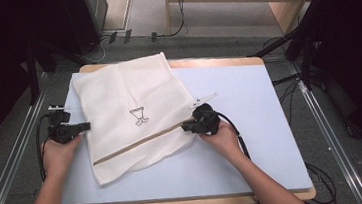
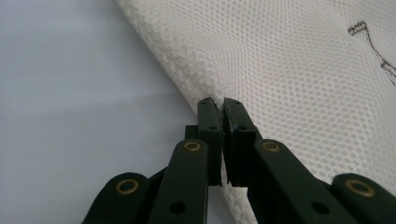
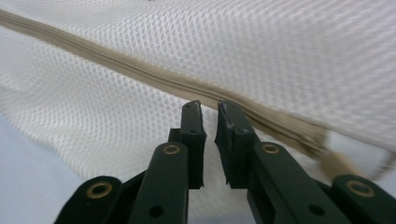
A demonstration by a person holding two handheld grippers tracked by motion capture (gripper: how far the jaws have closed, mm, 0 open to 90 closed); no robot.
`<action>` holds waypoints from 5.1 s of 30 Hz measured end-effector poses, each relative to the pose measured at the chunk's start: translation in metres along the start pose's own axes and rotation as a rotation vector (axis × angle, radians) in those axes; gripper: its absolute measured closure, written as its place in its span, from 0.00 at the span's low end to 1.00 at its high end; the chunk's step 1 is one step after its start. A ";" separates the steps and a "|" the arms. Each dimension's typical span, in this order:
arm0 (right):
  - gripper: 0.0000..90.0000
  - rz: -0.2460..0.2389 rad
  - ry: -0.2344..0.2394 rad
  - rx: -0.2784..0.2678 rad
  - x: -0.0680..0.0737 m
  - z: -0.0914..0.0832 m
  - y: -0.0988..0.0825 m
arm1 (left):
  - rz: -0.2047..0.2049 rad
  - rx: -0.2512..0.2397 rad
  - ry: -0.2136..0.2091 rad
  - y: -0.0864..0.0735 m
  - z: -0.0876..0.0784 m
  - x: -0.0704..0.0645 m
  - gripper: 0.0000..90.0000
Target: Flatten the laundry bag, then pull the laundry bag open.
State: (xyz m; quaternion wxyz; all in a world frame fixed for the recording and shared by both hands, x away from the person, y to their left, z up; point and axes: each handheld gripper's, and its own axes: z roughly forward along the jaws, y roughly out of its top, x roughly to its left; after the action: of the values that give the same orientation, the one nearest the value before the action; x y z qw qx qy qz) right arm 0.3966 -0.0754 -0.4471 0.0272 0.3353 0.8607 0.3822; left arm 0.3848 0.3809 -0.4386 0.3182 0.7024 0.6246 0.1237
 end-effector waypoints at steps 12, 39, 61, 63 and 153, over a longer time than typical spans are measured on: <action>0.73 0.063 -0.105 -0.079 -0.029 -0.034 -0.006 | -0.017 -0.094 -0.066 0.006 -0.009 0.013 0.67; 0.64 0.092 -0.033 -0.028 -0.039 0.004 -0.019 | 0.058 0.024 -0.020 -0.049 -0.020 -0.030 0.71; 0.85 0.175 -0.072 0.011 -0.034 -0.048 -0.041 | 0.074 0.011 -0.102 0.005 0.018 -0.048 1.00; 0.84 0.185 -0.066 0.010 -0.031 -0.053 -0.046 | 0.083 0.010 -0.116 0.008 0.018 -0.051 1.00; 0.99 0.177 -0.092 -0.060 -0.045 -0.047 -0.050 | 0.249 -0.017 -0.313 0.030 0.004 -0.100 0.50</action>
State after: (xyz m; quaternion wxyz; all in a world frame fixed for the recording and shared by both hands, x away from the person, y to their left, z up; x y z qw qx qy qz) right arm 0.3891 -0.1564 -0.4564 0.0428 0.4260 0.8138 0.3930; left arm 0.3925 0.2835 -0.4010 0.3997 0.7821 0.4747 0.0567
